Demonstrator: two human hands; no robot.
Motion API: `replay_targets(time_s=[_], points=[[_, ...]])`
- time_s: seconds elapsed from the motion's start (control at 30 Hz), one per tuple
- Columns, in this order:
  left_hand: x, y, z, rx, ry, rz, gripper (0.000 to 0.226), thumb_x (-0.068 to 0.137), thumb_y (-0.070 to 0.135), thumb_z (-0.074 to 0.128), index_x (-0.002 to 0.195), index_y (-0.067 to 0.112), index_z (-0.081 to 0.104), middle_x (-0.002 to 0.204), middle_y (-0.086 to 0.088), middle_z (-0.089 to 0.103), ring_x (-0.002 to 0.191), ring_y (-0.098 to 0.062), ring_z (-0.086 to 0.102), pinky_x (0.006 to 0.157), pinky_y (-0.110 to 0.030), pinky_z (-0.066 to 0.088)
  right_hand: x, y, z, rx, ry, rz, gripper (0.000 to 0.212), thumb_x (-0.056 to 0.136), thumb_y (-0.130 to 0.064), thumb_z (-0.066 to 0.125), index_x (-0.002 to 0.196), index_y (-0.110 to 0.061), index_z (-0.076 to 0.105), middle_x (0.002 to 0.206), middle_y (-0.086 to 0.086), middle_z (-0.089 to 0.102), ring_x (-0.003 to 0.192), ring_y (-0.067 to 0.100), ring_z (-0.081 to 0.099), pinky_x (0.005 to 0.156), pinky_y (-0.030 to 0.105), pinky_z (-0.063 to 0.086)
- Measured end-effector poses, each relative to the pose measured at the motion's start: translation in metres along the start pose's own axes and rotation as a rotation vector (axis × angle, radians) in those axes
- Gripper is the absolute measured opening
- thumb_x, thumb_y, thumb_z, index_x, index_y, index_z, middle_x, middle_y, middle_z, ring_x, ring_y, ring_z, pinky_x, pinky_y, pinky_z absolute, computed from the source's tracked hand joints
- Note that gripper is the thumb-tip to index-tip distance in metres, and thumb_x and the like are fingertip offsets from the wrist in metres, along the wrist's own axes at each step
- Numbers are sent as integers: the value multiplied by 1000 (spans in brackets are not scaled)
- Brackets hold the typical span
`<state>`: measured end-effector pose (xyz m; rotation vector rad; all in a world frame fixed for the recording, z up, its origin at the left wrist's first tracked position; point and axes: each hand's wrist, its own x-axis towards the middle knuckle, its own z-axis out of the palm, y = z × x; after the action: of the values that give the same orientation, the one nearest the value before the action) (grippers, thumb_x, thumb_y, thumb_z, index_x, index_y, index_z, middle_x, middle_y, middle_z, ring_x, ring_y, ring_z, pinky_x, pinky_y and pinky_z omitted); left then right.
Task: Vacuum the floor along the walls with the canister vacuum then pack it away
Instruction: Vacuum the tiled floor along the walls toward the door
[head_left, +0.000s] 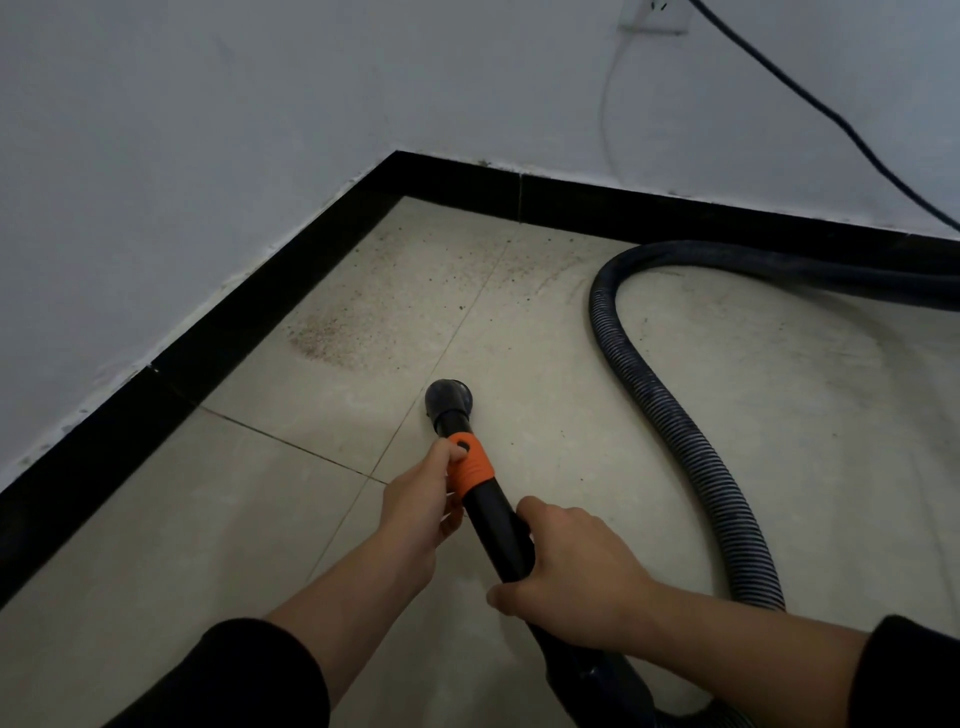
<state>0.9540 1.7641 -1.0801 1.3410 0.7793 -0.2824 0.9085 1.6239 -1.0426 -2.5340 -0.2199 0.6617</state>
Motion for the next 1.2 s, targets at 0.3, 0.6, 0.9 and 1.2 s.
replay_targets(time_s=[0.3, 0.6, 0.9, 1.2], points=[[2, 1, 17, 16, -28, 9, 22, 82, 30, 66, 94, 11, 63, 97, -9, 64, 78, -19, 60, 62, -29, 48, 0, 11, -5, 39, 34, 39, 36, 70, -43, 72, 89, -25, 47, 80, -6, 56, 71, 13, 59, 57, 25, 46], [18, 17, 6, -27, 9, 42, 17, 83, 29, 67, 90, 14, 63, 97, -8, 63, 78, -18, 60, 66, -29, 50, 23, -6, -5, 136, 32, 15, 36, 72, -39, 76, 86, -26, 46, 77, -7, 53, 66, 10, 54, 52, 22, 38], [39, 33, -17, -89, 62, 63, 21, 82, 29, 67, 96, 14, 63, 101, -8, 63, 81, -19, 60, 66, -30, 50, 54, -30, 4, 193, 42, -12, 39, 68, -41, 77, 91, -23, 52, 81, -4, 59, 74, 16, 62, 70, 36, 57], [61, 50, -39, -126, 74, 70, 24, 83, 29, 65, 100, 13, 62, 96, -6, 62, 81, -19, 60, 64, -30, 48, 80, -54, 6, 215, 29, -53, 40, 69, -40, 78, 92, -21, 52, 80, -4, 57, 75, 16, 61, 69, 34, 56]])
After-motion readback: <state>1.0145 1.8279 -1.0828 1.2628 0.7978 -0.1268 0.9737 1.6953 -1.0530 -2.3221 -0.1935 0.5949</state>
